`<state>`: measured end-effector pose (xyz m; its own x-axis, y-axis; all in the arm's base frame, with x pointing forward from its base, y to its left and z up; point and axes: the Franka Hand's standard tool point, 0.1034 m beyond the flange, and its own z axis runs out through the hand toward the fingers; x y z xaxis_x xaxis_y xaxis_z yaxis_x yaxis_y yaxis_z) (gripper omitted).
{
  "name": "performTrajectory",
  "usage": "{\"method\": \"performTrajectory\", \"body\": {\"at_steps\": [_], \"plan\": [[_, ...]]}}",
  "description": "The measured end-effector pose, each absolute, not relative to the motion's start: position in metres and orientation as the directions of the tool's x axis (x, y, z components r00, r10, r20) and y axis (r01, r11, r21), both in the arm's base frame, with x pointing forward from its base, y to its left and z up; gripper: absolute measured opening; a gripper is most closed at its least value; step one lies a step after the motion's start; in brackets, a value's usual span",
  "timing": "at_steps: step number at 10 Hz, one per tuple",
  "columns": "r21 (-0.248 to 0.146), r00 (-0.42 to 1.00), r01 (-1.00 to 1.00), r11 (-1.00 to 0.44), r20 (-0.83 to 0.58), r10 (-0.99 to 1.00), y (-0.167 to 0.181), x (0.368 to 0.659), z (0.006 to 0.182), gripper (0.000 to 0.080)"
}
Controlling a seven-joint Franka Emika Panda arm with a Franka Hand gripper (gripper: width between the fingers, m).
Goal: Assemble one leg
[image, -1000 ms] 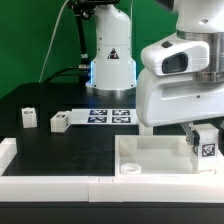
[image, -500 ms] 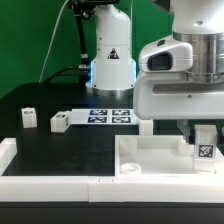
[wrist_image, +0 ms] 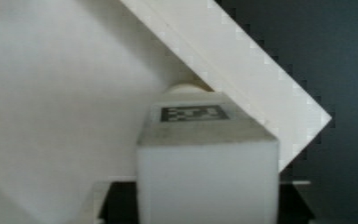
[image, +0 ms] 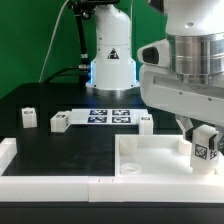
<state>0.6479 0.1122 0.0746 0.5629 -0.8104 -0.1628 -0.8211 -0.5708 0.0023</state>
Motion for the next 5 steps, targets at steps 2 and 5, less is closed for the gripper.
{"method": "performTrajectory", "body": {"at_steps": [2,5], "plan": [[0.025,0.45,-0.888,-0.459,-0.163,-0.878,0.1118,0.6477,0.0748,0.0293],[0.026,0.432,-0.897,-0.442,-0.164,-0.887,0.1128,0.6476,0.0744,0.045]]}}
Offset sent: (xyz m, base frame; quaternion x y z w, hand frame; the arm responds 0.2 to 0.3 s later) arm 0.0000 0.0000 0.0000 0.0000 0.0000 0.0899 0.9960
